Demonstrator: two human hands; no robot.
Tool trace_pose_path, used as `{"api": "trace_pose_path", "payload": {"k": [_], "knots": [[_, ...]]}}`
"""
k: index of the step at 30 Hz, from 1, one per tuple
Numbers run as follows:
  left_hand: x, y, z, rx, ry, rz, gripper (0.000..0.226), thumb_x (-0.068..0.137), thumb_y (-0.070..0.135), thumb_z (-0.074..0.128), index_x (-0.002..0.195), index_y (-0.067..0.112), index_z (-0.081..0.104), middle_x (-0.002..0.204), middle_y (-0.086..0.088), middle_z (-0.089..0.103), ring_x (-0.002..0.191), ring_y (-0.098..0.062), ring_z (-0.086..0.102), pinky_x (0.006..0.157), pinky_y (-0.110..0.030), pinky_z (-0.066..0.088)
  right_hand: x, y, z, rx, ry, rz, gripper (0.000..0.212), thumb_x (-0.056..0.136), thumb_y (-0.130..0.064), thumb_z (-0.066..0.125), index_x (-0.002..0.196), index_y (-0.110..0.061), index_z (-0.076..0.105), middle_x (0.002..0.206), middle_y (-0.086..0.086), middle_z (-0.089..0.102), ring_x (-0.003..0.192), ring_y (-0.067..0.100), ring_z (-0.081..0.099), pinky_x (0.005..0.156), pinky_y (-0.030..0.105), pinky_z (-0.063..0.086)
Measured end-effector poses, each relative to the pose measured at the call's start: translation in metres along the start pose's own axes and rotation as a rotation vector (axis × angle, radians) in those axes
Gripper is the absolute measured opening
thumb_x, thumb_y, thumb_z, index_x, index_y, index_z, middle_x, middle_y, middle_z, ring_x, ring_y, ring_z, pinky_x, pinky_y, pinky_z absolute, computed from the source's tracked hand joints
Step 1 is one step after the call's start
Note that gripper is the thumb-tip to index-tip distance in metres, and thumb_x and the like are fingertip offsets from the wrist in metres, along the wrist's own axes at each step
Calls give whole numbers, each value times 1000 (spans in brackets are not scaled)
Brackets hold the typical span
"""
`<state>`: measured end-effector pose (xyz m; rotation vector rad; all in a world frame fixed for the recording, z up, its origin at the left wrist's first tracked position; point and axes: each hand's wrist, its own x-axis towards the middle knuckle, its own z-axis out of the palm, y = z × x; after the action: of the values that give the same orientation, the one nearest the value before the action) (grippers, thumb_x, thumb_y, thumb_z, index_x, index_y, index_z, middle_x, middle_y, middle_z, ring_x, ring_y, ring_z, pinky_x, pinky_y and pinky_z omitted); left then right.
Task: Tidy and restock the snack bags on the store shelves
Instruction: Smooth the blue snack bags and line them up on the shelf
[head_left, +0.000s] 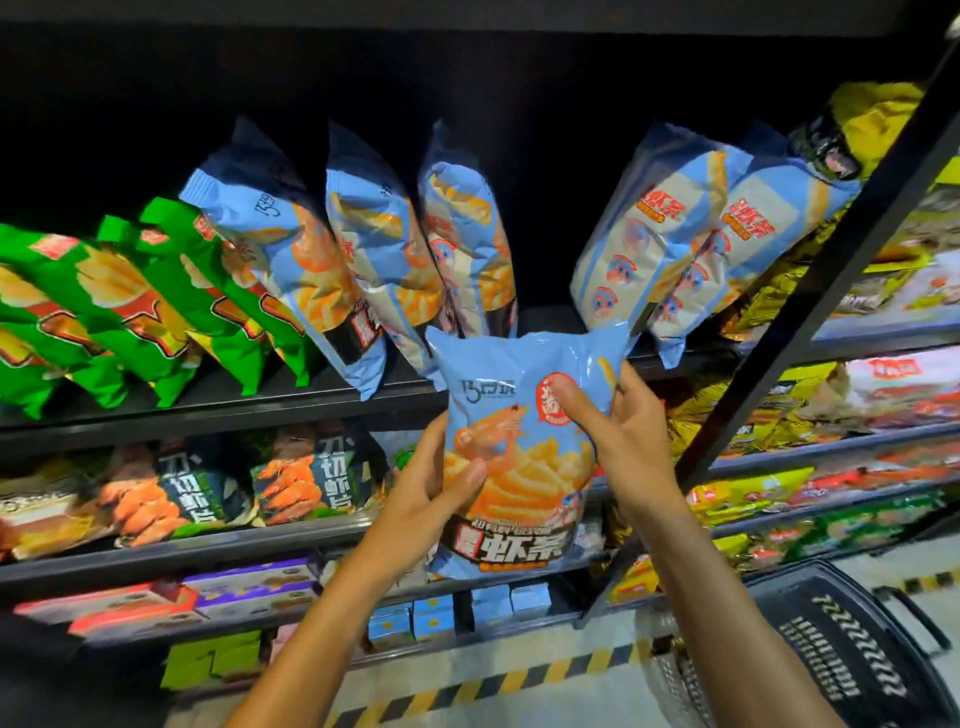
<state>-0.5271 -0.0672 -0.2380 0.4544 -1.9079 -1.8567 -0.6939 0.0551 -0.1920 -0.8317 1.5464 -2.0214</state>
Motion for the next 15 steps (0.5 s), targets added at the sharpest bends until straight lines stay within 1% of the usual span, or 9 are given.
{"api": "trace_pose_path", "payload": {"k": [2,3,5,6,7,9,11,13,15], "knots": [[-1,2,-2,-32,31,29,79,82,66,71,147,33,40,145,23,56,138,-3,50,110,-25,47,-2,8,-1,-13,52,-15,38,87,-17,74,124,-17,66,115,0,78,107,20,75,85,34,62],[0,6,-2,-48,86,54,88,77,71,73,148,31,40,147,20,55,140,-6,49,110,-28,47,-3,12,0,-7,65,-20,37,86,-16,75,122,-17,67,113,0,78,106,20,75,84,33,61],[4,12,-4,-93,179,112,96,75,69,77,151,23,40,151,8,54,143,-16,48,111,-40,46,-7,16,3,7,60,-45,36,85,-14,75,120,-16,67,113,-1,78,107,20,75,84,31,61],[5,16,-3,-115,205,135,93,76,64,79,149,20,42,149,3,56,141,-19,51,108,-42,48,-9,17,6,15,43,-62,36,84,-12,75,119,-15,67,112,-1,78,107,19,74,84,30,60],[7,20,-2,-123,228,151,84,79,57,81,145,19,47,143,2,61,136,-20,56,104,-38,51,-12,19,8,22,23,-77,35,84,-11,75,118,-15,66,112,-1,78,107,19,74,84,29,59],[9,26,3,-145,265,157,56,87,36,80,133,17,56,128,5,71,123,-16,66,93,-28,55,-17,20,12,53,-17,-79,36,85,-8,73,119,-13,65,114,0,78,109,20,74,85,30,59],[7,27,6,-169,310,163,41,87,19,74,125,16,60,118,6,75,115,-14,70,87,-25,56,-20,19,11,73,-65,-59,41,85,-7,73,124,-12,62,117,0,77,111,21,73,86,30,59],[4,25,7,-157,327,179,37,85,15,72,121,14,62,114,5,76,112,-14,71,86,-25,56,-23,15,4,91,-141,-8,47,83,-6,72,128,-11,59,120,2,75,113,22,72,86,30,59],[-2,22,7,-135,339,188,32,84,15,72,114,15,63,109,7,77,108,-13,72,85,-26,56,-26,10,-2,107,-198,32,46,83,-6,70,127,-12,58,118,0,75,112,19,71,84,28,58]]}}
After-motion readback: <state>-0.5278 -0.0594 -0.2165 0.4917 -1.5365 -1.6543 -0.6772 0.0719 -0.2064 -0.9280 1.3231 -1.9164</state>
